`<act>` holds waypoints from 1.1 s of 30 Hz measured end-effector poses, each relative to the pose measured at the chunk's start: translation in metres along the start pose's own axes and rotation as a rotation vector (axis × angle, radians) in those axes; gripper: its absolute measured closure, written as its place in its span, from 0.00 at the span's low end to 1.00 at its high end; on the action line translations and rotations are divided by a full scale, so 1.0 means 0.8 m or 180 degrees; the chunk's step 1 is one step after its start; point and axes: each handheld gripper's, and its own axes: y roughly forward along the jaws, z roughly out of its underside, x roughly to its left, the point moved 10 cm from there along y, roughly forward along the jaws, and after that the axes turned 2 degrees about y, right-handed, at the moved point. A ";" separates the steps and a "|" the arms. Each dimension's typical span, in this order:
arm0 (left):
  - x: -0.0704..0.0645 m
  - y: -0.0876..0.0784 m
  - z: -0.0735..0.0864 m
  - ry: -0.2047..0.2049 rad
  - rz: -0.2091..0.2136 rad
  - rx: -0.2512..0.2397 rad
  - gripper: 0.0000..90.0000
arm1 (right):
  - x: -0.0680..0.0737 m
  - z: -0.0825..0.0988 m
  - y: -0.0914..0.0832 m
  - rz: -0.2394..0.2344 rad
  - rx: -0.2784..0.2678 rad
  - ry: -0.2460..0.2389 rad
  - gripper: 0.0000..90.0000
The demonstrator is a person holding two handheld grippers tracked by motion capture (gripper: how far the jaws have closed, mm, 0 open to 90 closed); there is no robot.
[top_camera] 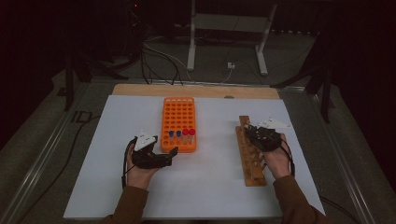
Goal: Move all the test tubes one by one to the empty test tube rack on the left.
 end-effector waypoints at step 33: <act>-0.070 0.004 -0.034 0.0571 0.0055 -0.0268 0.02 | 0.033 -0.037 -0.068 -0.0388 -0.0606 0.0235 0.85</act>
